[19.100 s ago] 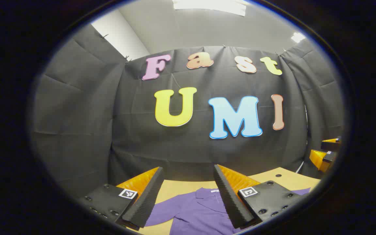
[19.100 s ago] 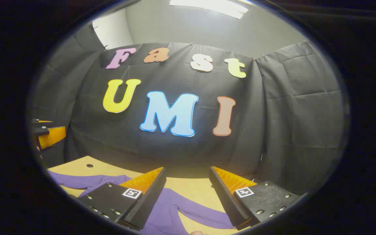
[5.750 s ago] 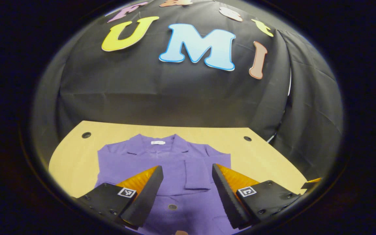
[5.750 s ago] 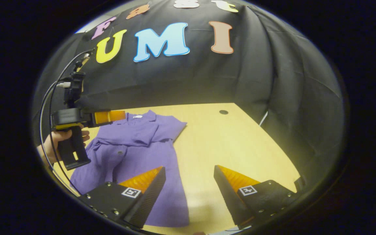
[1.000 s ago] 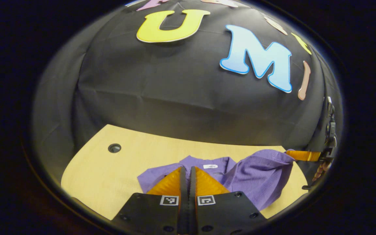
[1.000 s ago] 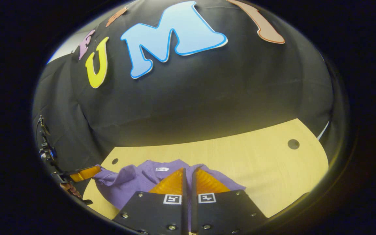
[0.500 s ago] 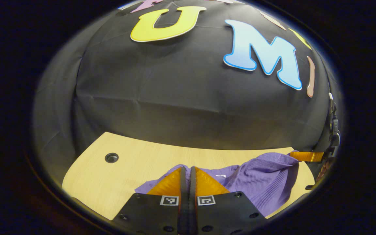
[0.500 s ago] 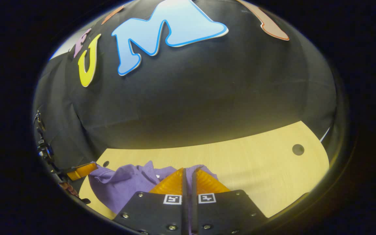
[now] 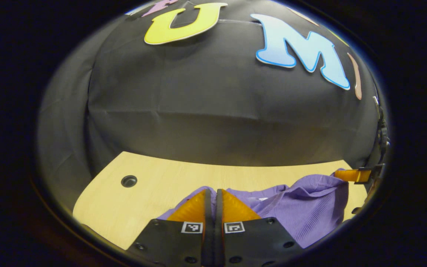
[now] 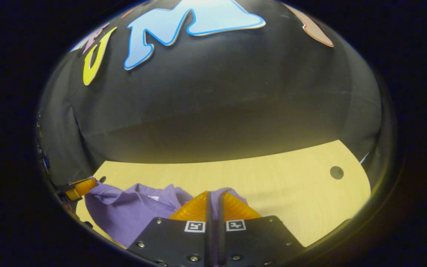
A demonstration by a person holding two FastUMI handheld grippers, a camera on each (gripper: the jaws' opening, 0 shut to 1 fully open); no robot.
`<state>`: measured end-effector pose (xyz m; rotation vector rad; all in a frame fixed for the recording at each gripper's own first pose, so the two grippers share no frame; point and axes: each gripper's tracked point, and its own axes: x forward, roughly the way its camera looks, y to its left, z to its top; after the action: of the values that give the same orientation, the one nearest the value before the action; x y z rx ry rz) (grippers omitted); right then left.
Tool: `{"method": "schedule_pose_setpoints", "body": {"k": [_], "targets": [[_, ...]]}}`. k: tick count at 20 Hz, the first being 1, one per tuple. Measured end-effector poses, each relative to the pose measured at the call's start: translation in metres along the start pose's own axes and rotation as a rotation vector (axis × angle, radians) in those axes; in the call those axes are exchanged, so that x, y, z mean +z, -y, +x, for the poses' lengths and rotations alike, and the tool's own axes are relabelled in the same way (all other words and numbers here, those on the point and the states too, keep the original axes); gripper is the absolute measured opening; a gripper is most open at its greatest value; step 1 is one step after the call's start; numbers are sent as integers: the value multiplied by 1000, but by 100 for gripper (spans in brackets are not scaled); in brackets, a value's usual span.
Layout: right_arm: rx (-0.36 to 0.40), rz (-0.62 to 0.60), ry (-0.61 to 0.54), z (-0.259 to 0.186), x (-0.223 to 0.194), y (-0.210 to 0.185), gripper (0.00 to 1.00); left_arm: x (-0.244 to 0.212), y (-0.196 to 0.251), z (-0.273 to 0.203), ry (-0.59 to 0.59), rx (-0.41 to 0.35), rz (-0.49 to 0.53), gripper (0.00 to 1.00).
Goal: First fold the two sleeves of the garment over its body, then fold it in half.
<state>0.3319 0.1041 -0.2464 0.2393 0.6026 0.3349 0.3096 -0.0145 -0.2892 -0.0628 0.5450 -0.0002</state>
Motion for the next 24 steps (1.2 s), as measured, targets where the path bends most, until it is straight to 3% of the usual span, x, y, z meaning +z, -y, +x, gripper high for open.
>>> {"method": "schedule_pose_setpoints", "body": {"k": [2, 4, 5, 6, 7, 9, 11, 12, 13, 14, 16, 18, 24], "targets": [[-10, -26, 0, 0, -2, -1, 9, 0, 0, 0, 1, 21, 18, 7], [-9, -38, 4, -2, 1, -3, 9, -1, 5, 1, 2, 33, 43, 16], [-12, -42, 4, -5, 2, -2, 15, -1, 8, -1, 0, 34, 54, 18], [-9, -44, 4, -5, 1, -1, 14, -1, 10, -2, 0, 38, 62, 18], [-9, -48, 3, -8, 1, -1, 23, 1, 14, -4, 3, 35, 65, 24], [-15, -66, 12, -15, 4, 0, 31, 1, 22, -11, 11, 24, 71, 35], [-30, -91, 36, -22, 10, 5, 49, 7, 30, -17, 35, 13, 88, 46], [-34, -97, 48, -29, 14, 5, 50, 9, 35, -21, 47, 6, 92, 53], [-38, -101, 57, -35, 17, 7, 63, 14, 39, -25, 59, 1, 96, 63], [-47, -105, 71, -41, 22, 8, 70, 18, 42, -30, 73, -2, 100, 73], [-57, -114, 104, -56, 31, 7, 75, 28, 47, -43, 105, -12, 107, 82], [-76, -128, 133, -80, 37, 4, 89, 38, 50, -60, 137, -26, 103, 92], [-142, -191, 271, -164, 62, -21, 90, 63, 45, -122, 235, -64, 71, 93]]}}
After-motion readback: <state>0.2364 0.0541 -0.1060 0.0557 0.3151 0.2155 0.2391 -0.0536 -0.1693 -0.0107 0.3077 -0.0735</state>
